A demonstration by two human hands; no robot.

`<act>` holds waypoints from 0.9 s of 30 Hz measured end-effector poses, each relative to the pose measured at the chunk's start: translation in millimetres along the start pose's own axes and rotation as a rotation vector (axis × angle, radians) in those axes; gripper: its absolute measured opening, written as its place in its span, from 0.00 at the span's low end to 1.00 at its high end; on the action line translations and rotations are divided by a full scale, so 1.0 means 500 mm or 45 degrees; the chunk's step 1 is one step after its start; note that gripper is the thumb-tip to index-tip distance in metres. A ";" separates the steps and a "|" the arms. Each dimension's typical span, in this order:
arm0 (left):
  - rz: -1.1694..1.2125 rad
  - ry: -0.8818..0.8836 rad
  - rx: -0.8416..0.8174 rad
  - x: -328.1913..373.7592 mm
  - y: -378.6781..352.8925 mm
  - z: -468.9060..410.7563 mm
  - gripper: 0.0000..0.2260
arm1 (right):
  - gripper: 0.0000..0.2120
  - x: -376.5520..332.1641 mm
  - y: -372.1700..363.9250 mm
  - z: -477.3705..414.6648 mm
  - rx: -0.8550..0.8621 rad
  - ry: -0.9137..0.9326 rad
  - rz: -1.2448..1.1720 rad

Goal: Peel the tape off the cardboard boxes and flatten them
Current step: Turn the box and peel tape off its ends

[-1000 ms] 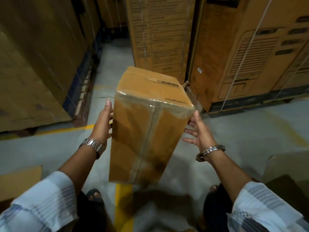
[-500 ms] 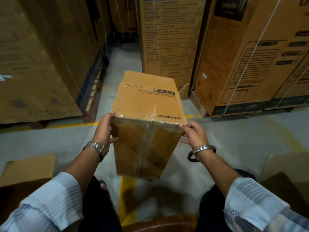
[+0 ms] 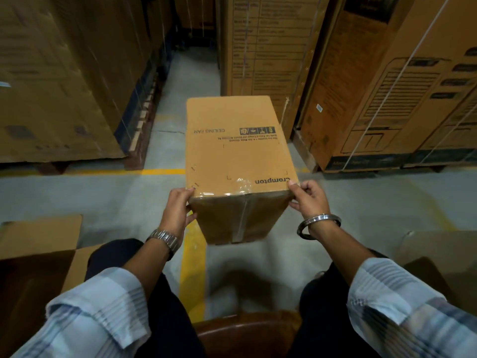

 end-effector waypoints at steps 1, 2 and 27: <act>-0.018 0.051 -0.008 -0.023 0.004 0.001 0.03 | 0.13 0.023 0.002 0.001 -0.003 -0.049 -0.007; -0.030 0.088 -0.015 -0.040 0.005 0.005 0.04 | 0.13 0.043 0.004 0.003 0.007 -0.085 -0.010; -0.058 -0.041 0.045 -0.038 0.027 -0.012 0.12 | 0.14 -0.017 -0.026 0.011 -0.271 0.504 1.458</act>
Point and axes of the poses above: each hand's wrist, its own z-axis away from the middle knuckle, its own y-axis out of the back of the hand, x = y × z, the point moved 1 cm from there along -z, towards the middle knuckle, and after that the axes turned 11 degrees about -x, right-handed, at the moved point
